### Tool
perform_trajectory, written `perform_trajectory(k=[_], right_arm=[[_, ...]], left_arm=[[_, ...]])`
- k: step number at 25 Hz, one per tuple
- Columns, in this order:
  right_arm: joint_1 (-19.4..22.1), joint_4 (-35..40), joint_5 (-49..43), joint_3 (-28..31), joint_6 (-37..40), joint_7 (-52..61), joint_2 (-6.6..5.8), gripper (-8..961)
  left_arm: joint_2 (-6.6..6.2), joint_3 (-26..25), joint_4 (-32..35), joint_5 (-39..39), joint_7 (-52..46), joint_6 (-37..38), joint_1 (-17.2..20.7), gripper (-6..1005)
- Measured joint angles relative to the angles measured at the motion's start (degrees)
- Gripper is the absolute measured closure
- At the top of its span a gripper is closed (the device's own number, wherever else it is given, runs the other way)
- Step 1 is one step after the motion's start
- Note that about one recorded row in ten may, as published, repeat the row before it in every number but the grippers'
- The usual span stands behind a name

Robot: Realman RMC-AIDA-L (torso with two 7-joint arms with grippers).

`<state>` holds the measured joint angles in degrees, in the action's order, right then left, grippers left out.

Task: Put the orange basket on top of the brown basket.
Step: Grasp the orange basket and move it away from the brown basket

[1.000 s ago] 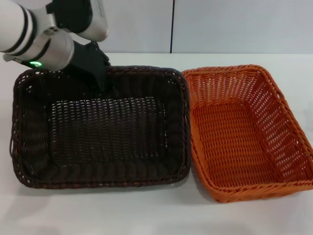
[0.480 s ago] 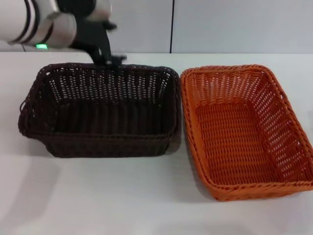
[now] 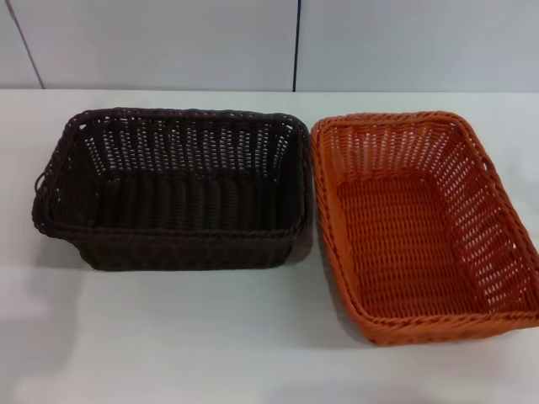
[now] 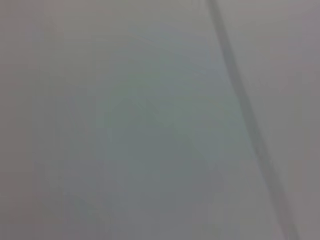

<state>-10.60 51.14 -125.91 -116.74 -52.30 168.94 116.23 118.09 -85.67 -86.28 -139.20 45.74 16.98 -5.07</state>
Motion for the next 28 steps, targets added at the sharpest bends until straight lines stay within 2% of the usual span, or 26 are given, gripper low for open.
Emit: perform_trajectory(k=[2, 3, 4, 5, 6, 7, 8, 11, 12, 13, 16, 17, 18, 19, 21, 22, 23, 27, 28], right_arm=[[0.2, 7.6, -3.3, 1.6, 9.6, 0.0, -2.24, 200], [0.0, 13.3, -5.2, 2.8, 17.1, 0.1, -3.85, 199], [-0.1, 16.3, -6.5, 3.8, 22.3, 0.1, -4.61, 199], [-0.5, 20.5, -8.3, 5.2, 29.6, 0.1, -5.46, 198], [-0.8, 24.2, -9.8, 7.0, 37.1, 0.1, -5.97, 197], [-2.0, 31.9, -12.9, 11.7, 54.1, -0.2, -6.27, 197], [-2.0, 31.9, -12.9, 11.7, 54.1, -0.2, -6.27, 197], [-4.8, 41.6, -15.6, 19.3, 79.3, -2.4, -5.39, 197], [-7.1, 46.2, -15.6, 24.4, 93.6, -5.7, -4.28, 197], [-7.1, 46.2, -15.6, 24.4, 93.6, -5.7, -4.28, 196], [-11.0, 51.0, -14.2, 32.4, 114.8, -12.7, -2.04, 196], [-14.2, 52.2, -11.5, 38.6, 129.3, -19.0, -0.33, 196], [-14.2, 52.2, -11.5, 38.6, 129.3, -19.0, -0.33, 196], [-15.8, 52.3, -10.2, 41.3, 135.5, -21.8, 0.28, 196], [-18.9, 52.1, -8.3, 45.5, 144.8, -25.3, 0.64, 196], [-22.1, 50.9, -6.9, 49.0, 154.9, -28.0, 0.30, 197], [-22.1, 50.9, -6.9, 49.0, 154.9, -28.0, 0.30, 197], [-24.6, 49.1, -5.6, 52.4, 166.4, -33.0, 0.06, 197], [-24.6, 49.1, -5.6, 52.4, 166.4, -33.0, 0.06, 197]], left_arm=[[0.06, 2.0, 5.5, 0.1, -4.6, 9.0, 3.6, 214], [0.06, 2.0, 5.5, 0.1, -4.6, 9.0, 3.6, 214], [0.06, 2.0, 5.5, 0.1, -4.6, 9.0, 3.6, 214], [0.08, 2.5, 8.6, 0.2, -6.2, 11.1, 4.3, 214], [0.17, 3.2, 14.7, 0.2, -9.4, 15.0, 5.0, 213], [0.22, 3.4, 18.4, 0.2, -11.0, 16.9, 5.1, 213], [0.25, 3.6, 21.1, 0.2, -12.5, 18.4, 5.1, 213], [0.26, 4.0, 31.2, 0.2, -18.9, 22.1, 4.6, 213], [0.34, 4.0, 35.9, 0.2, -21.5, 23.5, 4.1, 212], [0.34, 4.0, 35.9, 0.2, -21.5, 23.5, 4.1, 212], [0.42, 3.9, 41.2, 0.4, -24.6, 24.8, 2.9, 212], [0.41, 3.7, 44.3, 0.8, -25.9, 25.2, 1.4, 212], [0.41, 3.7, 44.3, 0.8, -25.9, 25.2, 1.4, 211], [0.39, 3.6, 45.9, 1.0, -26.4, 25.3, 0.6, 211], [0.35, 3.6, 48.1, 1.4, -26.8, 25.3, -0.8, 211], [0.37, 3.6, 50.1, 2.2, -26.9, 25.4, -1.9, 211], [0.37, 3.6, 50.1, 2.2, -26.9, 25.4, -1.9, 211], [0.52, 4.0, 52.5, 4.8, -26.9, 25.4, -3.4, 211], [0.52, 4.0, 52.5, 4.8, -26.9, 25.4, -3.4, 211]])
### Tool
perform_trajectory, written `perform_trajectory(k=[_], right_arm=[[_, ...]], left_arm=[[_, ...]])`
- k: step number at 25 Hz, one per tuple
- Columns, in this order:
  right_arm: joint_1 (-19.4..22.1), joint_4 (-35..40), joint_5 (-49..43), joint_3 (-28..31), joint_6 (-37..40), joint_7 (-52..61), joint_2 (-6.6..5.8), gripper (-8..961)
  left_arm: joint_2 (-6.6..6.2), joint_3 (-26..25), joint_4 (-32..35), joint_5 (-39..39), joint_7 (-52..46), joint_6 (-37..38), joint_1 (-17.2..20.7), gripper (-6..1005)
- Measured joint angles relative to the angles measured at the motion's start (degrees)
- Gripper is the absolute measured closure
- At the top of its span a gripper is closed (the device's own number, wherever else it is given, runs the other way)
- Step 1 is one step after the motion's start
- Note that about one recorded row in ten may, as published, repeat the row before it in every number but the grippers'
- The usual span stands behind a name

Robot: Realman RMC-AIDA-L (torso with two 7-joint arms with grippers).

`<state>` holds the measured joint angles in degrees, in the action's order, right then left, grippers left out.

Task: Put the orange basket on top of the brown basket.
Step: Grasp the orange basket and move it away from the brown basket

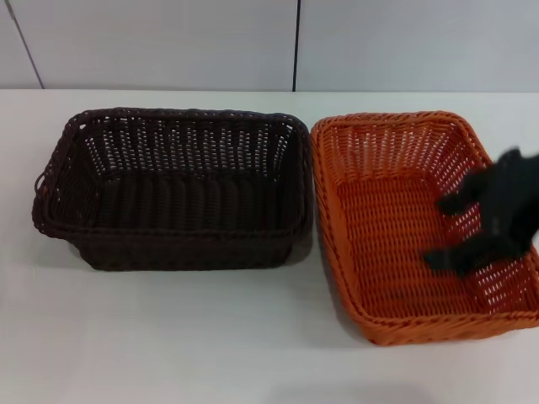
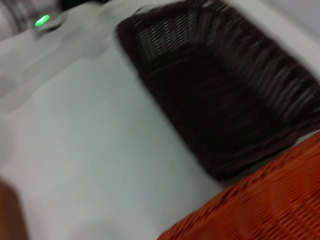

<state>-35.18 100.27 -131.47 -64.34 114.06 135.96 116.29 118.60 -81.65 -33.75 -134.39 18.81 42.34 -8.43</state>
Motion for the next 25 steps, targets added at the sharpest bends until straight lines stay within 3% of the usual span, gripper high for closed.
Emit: perform_trajectory(k=[13, 25], right_arm=[[-0.5, -4.9, -4.1, -4.0, 2.4, -4.8, 0.61, 198], [-2.6, -16.3, -10.0, -11.6, -4.4, -7.2, 2.13, 199]], left_arm=[[0.16, 3.3, 0.3, 3.7, -0.1, -0.2, 0.8, 211], [0.14, 6.3, -0.5, 3.9, -0.6, 3.0, 1.9, 211]])
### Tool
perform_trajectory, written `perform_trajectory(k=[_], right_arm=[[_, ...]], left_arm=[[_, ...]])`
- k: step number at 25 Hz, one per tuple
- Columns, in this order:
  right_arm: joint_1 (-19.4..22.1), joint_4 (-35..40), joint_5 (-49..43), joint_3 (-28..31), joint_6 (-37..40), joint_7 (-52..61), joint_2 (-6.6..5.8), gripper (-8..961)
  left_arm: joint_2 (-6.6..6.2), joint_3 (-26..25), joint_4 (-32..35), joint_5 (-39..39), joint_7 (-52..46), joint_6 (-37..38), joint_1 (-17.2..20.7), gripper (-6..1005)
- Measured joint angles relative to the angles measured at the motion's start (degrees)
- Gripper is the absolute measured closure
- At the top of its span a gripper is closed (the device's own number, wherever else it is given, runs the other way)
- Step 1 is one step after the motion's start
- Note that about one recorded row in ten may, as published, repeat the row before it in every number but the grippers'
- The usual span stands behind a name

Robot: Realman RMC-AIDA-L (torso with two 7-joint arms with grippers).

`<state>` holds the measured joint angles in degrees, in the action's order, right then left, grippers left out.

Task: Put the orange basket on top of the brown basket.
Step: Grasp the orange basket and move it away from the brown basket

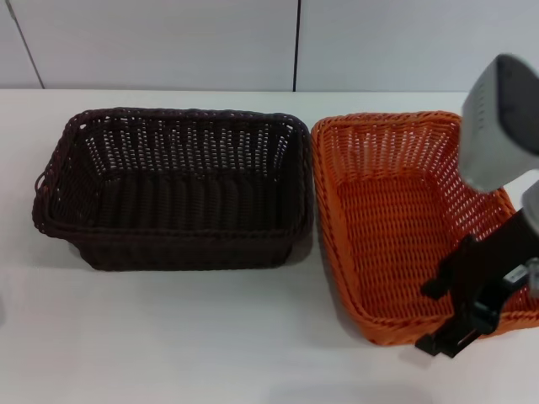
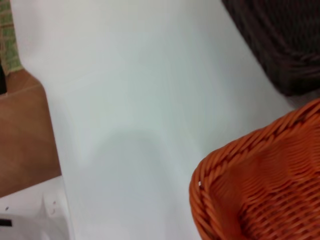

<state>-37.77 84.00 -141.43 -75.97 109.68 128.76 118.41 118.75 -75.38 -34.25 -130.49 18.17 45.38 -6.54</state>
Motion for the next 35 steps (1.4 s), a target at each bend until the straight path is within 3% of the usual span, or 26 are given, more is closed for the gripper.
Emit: perform_trajectory(k=[4, 11, 18, 19, 26, 35], right_arm=[[-0.8, -4.0, -0.6, -3.3, -2.2, 0.2, 0.25, 199], [-0.9, -4.4, -5.6, -7.1, -6.6, 3.6, 0.43, 200], [-2.2, -6.9, -6.6, -10.0, -9.1, 5.3, 0.42, 277], [-2.3, -6.5, -6.6, -10.6, -9.2, 5.5, 0.41, 517], [-1.9, -2.0, -8.9, -11.0, -10.3, 8.6, 0.53, 719], [-1.8, 7.8, -10.6, -11.7, -10.8, 14.3, 0.59, 798]], left_arm=[[-0.13, 0.1, 0.0, 0.0, 0.0, 0.2, 0.0, 211], [-0.38, -0.4, 0.4, 0.0, 0.0, 0.2, 0.0, 211], [-0.57, -0.5, 1.5, 0.0, 0.0, 0.4, -0.6, 211], [-0.61, -0.5, 1.6, 0.0, 0.0, 0.6, -0.6, 211], [-0.63, -0.6, 2.2, -0.3, 0.0, 1.9, -0.6, 211], [-0.63, -0.5, 2.3, -0.5, 0.0, 2.9, -0.6, 211]])
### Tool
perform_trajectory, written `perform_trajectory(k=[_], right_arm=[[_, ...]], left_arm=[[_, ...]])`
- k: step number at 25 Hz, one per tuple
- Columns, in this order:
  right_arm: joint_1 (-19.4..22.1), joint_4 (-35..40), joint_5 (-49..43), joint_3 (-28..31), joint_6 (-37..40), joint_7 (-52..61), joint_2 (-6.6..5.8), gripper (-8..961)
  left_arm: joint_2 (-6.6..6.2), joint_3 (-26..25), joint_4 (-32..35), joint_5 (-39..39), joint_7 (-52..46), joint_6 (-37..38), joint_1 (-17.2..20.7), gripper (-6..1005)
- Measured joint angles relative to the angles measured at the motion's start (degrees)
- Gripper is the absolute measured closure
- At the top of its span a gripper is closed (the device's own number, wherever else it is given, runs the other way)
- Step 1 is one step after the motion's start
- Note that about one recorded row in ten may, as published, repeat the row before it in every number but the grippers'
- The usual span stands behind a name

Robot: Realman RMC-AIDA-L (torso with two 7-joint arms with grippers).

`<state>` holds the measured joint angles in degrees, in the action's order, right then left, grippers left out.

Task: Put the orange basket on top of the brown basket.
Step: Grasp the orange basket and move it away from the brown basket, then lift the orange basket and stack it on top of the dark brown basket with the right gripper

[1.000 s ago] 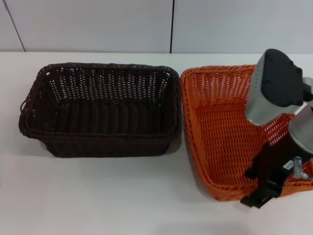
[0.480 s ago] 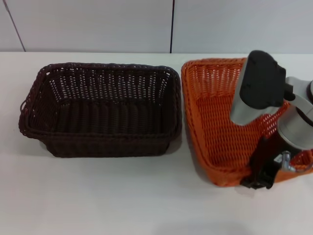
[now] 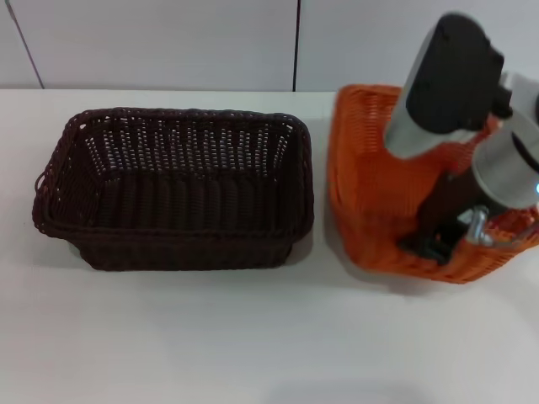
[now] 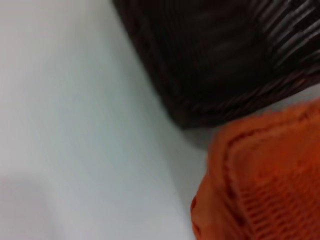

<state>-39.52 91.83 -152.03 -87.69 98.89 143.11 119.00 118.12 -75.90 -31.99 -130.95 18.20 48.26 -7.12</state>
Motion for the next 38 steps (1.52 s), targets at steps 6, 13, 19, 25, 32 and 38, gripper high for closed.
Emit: perform_trajectory(k=[6, 13, 19, 25, 32, 38], right_arm=[[-0.9, 8.2, -3.0, -0.4, -0.7, 4.0, -0.03, 817], [-2.4, 11.3, -5.5, -4.0, -4.8, 2.5, -0.12, 819], [-3.7, 12.2, -9.4, -12.6, -14.5, -11.1, -0.09, 819], [0.3, 12.8, -11.0, -20.5, -21.9, -27.6, 0.04, 810], [7.4, 13.1, -11.1, -24.1, -31.7, -47.9, -0.68, 795], [11.0, 11.3, -9.6, -23.5, -34.9, -59.6, -0.37, 782]], left_arm=[[0.00, -0.1, -0.1, 0.2, 0.0, 1.2, 0.0, 211], [-0.12, -0.5, 0.4, 0.0, -0.1, 1.6, -0.4, 211], [-0.13, -0.9, 1.8, 0.1, -0.1, 1.3, -1.3, 211], [0.10, -0.9, 2.2, 0.3, -0.2, 1.2, -1.4, 211], [0.25, -0.5, 2.3, 0.4, -5.5, 1.6, -0.8, 211], [0.42, 0.1, 1.7, 0.4, -6.4, 2.5, -0.3, 211]])
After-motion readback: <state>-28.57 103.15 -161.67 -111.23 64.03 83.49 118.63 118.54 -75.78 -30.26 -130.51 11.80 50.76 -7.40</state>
